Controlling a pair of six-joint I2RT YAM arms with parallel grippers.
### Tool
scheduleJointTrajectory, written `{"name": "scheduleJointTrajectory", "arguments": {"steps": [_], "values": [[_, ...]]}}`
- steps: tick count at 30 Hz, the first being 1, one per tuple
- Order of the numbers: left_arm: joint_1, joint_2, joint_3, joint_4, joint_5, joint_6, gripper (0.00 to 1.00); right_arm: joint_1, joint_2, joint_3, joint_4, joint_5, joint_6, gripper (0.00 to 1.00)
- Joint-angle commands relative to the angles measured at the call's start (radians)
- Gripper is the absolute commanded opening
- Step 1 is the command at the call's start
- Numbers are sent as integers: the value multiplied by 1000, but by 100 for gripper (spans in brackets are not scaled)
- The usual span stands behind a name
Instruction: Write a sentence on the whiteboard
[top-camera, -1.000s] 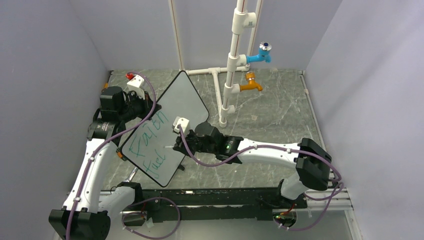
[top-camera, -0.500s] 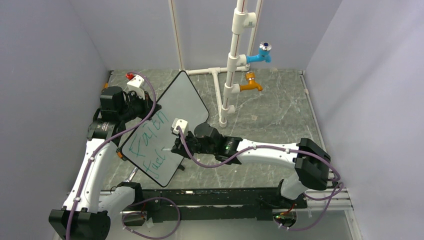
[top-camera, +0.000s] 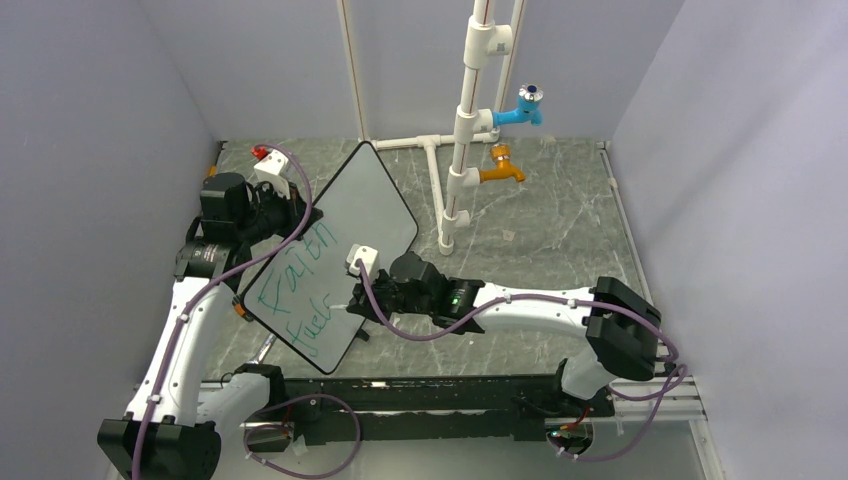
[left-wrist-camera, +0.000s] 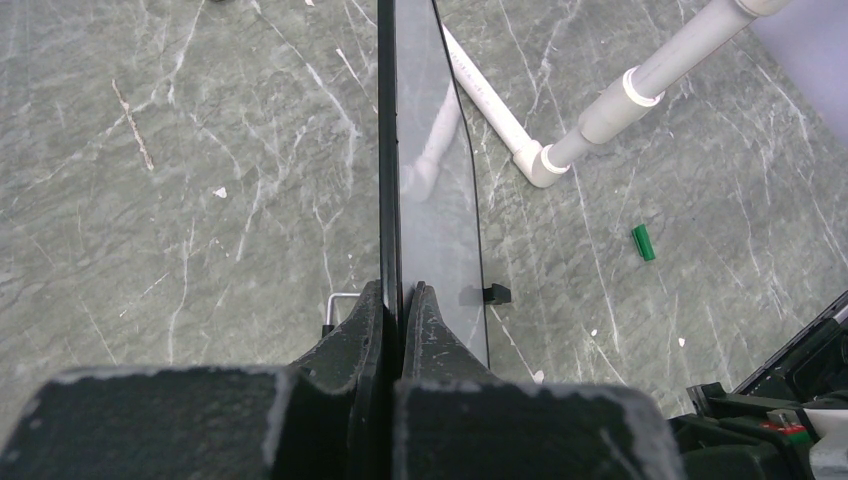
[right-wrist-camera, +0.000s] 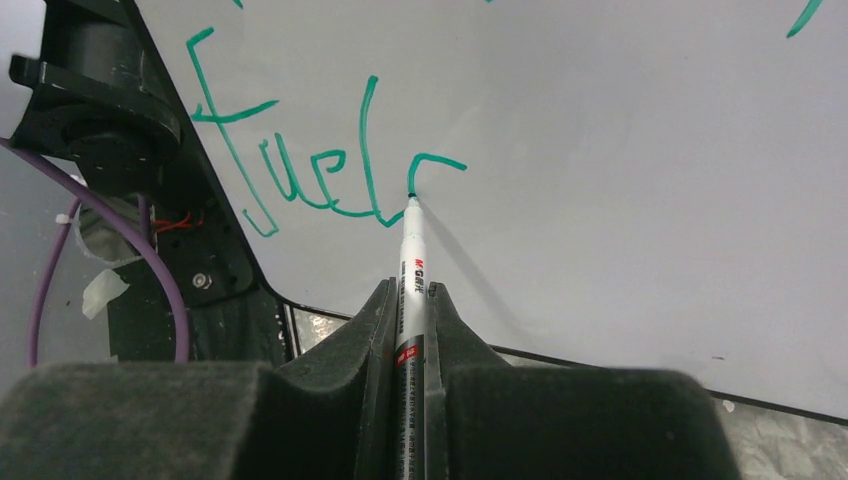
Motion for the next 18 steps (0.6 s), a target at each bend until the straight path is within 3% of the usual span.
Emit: {"name": "scheduleJointTrajectory", "arguments": {"steps": [1,18], "values": [[-4,-1,-35,-49,-82,124,0,3,-6,-11,47,63,10,0],[-4,2,-33,-50,-78,124,0,-2,-24,-35,28,154,24,0]]}}
